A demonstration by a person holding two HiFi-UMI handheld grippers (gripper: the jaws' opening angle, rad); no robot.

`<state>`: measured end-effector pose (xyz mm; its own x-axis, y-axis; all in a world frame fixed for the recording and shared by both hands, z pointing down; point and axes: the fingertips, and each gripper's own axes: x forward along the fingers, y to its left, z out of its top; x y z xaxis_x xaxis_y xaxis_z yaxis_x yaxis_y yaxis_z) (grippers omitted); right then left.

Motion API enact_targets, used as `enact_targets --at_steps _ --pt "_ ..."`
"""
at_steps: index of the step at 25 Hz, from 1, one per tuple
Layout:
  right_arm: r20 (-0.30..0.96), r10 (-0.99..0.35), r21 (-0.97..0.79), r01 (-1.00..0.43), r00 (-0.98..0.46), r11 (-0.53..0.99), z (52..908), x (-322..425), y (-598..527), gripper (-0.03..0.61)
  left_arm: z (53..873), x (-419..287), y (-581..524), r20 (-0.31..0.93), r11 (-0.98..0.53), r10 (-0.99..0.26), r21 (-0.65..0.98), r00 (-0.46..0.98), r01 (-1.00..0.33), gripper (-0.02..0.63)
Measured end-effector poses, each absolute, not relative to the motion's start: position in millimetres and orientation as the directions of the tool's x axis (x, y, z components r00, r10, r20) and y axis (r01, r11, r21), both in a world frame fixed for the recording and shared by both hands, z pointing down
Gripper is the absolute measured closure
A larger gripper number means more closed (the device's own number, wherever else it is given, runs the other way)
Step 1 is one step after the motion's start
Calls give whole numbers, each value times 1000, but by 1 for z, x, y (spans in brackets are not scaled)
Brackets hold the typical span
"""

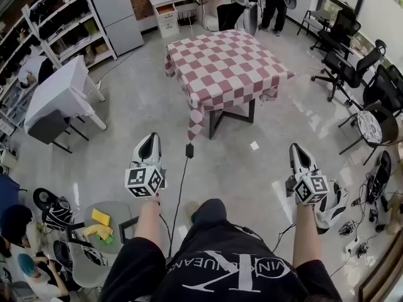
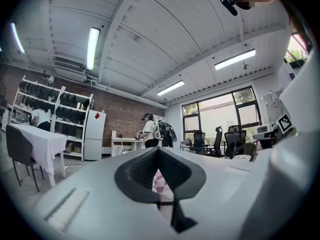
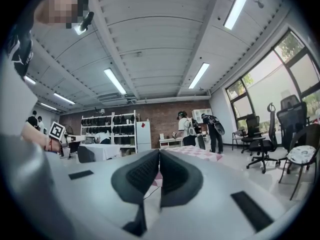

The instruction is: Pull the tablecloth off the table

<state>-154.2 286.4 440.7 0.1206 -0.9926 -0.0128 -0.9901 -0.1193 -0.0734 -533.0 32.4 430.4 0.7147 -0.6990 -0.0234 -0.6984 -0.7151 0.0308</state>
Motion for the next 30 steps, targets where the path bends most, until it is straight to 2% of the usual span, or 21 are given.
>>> enact_targets --at_steps 12,30 --pt "24 -994 -82 -990 110 -111 458 -96 237 566 443 -487 -20 -12 -690 -724 51 690 -722 603" --pt "104 -993 -97 -993 51 -61 476 10 49 566 467 -386 -189 50 -647 -759 59 649 -760 603"
